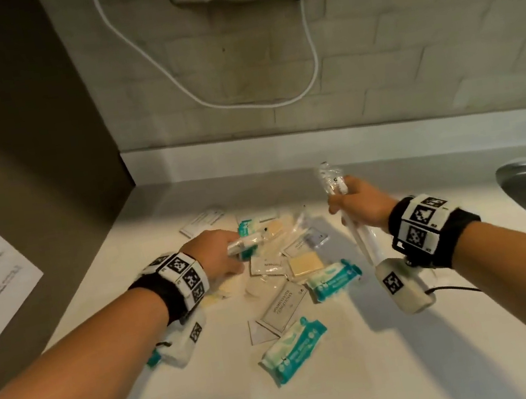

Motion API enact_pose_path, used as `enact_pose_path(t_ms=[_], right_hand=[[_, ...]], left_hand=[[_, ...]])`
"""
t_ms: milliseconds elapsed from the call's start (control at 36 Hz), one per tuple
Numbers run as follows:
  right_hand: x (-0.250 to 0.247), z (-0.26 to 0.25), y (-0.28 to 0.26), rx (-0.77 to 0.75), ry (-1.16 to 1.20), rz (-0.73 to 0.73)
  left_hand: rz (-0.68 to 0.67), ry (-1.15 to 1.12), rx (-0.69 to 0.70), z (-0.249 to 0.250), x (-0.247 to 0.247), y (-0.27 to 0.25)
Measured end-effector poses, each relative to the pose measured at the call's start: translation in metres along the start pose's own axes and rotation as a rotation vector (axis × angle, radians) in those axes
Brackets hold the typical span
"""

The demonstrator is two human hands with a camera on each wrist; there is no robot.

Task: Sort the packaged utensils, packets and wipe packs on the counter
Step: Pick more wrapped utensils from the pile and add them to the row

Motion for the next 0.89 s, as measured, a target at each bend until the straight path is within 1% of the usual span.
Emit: enact_pose_path(t_ms=[111, 222, 278, 361, 444, 528, 583, 750, 889], right_hand=[[0.012, -0.006, 0.001, -0.006, 0.006, -0.039], [0.024, -0.013, 0.002, -0.002, 0.019, -0.079], [0.029, -0.017, 0.001, -0.012, 0.014, -0.096], [0.032, -0.02, 0.0, -0.015, 0.008, -0.103], [0.029, -0.02, -0.001, -0.011, 0.005, -0.094], [0.023, -0.018, -0.002, -0.003, 0.004, -0.081], [0.018, -0.015, -0.001, 0.004, 0.003, -0.07], [0.003, 0.003, 0.002, 0.039, 0.002, -0.02], [-0.002, 0.024, -0.001, 0.03, -0.079, -0.076]], left_hand=[[-0.037, 0.02, -0.06, -0.018, -0.004, -0.001], [-0.078, 0.004, -0.094, -0.023, -0.008, -0.005], [-0.057, 0.014, -0.098, -0.019, -0.012, -0.005], [0.046, 0.041, -0.039, -0.001, -0.022, 0.003], [0.122, -0.127, -0.004, 0.023, -0.023, 0.016], [0.112, -0.276, -0.014, 0.045, -0.009, 0.034], [0.109, -0.308, -0.014, 0.06, -0.002, 0.045], [0.023, -0.202, -0.038, 0.096, 0.009, 0.072], [0.021, -0.113, -0.072, 0.099, 0.008, 0.084]])
Point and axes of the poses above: each hand's wrist, its own y-axis towards the middle knuckle, its own x-axis out of the palm, z = x × y, the point moved 9 cm from there along y, towards the middle knuckle, and after that the axes turned 5 degrees about x, right-handed, at the moved point
